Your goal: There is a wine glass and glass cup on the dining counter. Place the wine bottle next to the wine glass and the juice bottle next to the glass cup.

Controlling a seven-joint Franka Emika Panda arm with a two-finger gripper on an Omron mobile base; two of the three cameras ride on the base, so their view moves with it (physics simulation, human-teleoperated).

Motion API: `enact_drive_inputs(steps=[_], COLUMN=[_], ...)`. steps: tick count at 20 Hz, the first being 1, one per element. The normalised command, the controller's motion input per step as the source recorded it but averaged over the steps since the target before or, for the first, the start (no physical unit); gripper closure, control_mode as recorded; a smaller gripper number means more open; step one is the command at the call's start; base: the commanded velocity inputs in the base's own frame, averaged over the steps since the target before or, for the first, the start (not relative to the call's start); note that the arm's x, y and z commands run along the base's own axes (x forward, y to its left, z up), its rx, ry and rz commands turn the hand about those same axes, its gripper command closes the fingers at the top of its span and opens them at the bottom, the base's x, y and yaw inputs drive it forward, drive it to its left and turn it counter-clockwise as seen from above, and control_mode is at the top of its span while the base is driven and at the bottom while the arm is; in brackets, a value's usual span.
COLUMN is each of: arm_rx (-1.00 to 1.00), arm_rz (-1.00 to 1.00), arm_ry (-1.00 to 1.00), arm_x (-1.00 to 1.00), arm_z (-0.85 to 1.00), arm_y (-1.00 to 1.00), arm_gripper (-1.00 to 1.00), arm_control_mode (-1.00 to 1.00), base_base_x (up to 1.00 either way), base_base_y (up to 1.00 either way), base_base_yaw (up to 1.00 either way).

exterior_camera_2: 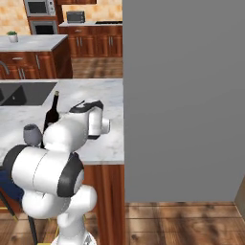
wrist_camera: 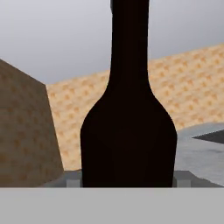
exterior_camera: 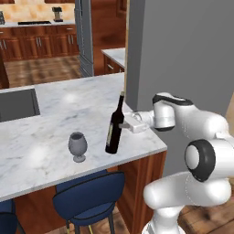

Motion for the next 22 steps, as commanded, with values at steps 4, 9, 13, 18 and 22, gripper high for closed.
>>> enact_drive_inputs(steps=[4, 9, 13, 18, 22], arm_rx=[0.0, 0.0, -0.08, -0.09, -0.01], arm_rz=[0.14, 0.01, 0.0, 0.0, 0.0], arm_ry=[-0.03, -0.09, -0.18, -0.13, -0.05], arm_x=[0.11, 0.23, 0.09, 0.01, 0.0], arm_z=[-0.03, -0.07, -0.1, -0.14, -0.13], arm_y=[0.09, 0.22, 0.26, 0.21, 0.18], arm_gripper=[1.0, 1.0, 1.0, 1.0, 1.0], arm_control_mode=[-1.0, -1.0, -1.0, -1.0, -1.0], base_base_x=[0.0, 0.0, 0.0, 0.0, 0.0], base_base_y=[0.0, 0.0, 0.0, 0.0, 0.0], base_base_yaw=[0.0, 0.0, 0.0, 0.0, 0.0])
